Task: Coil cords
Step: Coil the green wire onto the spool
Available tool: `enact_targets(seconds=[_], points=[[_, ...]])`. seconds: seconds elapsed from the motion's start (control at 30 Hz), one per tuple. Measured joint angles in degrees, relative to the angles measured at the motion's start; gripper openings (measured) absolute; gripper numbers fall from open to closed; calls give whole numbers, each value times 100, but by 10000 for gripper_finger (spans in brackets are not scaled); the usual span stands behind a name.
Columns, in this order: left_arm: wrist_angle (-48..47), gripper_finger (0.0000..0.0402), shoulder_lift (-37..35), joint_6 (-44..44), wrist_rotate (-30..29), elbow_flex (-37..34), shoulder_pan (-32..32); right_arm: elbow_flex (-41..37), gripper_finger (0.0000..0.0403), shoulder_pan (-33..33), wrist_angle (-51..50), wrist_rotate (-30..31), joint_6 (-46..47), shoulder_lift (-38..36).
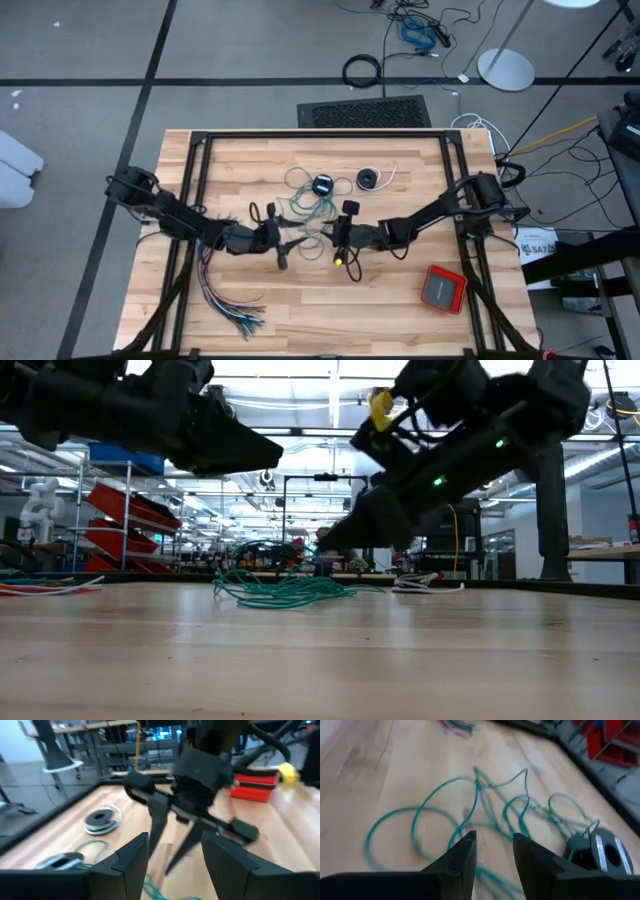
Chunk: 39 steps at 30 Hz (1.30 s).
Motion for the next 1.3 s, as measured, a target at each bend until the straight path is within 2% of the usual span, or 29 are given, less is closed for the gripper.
enact_targets(seconds=[0.17, 0.53, 0.8, 1.03, 1.2, 1.3], points=[[33, 192, 0, 231, -52, 6, 281, -2, 116, -135, 910, 11, -379, 295], [23, 192, 4, 505, -35, 75, 838, 1, 116, -169, 1219, 13, -887, 245], [-56, 192, 4, 499, 496, 94, 920, 1, 116, -44, 1230, 13, -545, 245], [-32, 192, 4, 314, 1470, 94, 917, 1, 116, -21, 1238, 9, -552, 245], [-213, 192, 4, -68, 1518, 94, 853, 2, 116, -40, 1361, 97, -853, 245], [-437, 192, 4, -102, 1545, 94, 829, 27, 116, -145, 1359, 562, -1279, 213]])
